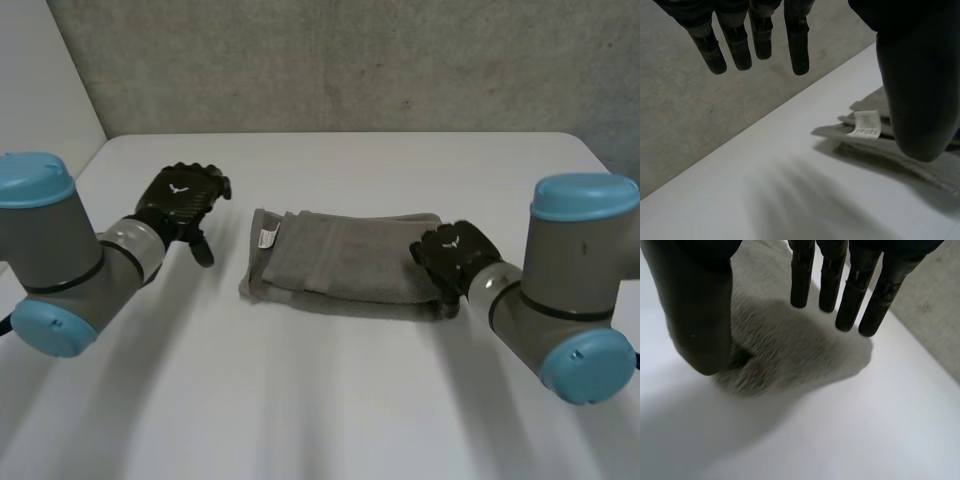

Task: Fold the towel.

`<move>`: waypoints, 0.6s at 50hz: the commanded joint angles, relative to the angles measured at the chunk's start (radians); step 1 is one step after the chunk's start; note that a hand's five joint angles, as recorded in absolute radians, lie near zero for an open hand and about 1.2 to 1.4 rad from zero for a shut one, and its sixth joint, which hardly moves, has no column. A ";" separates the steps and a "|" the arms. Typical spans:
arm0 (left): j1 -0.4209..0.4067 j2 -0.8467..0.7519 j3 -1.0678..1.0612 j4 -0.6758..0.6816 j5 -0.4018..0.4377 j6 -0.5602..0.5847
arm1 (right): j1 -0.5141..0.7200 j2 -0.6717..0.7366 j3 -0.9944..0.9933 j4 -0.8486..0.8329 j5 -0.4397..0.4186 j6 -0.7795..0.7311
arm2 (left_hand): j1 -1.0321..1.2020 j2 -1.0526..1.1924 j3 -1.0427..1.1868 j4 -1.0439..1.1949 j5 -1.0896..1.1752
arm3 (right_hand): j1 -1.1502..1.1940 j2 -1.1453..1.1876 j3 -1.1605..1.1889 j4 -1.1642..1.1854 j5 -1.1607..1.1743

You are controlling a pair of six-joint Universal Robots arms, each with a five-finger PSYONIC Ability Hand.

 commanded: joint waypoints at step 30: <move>-0.028 0.059 0.071 0.006 -0.015 -0.091 | 0.295 0.149 -0.492 0.074 -0.041 -0.052 | -0.041 -0.028 -0.039 -0.045 -0.014 | 0.900 0.887 0.891 0.890 0.881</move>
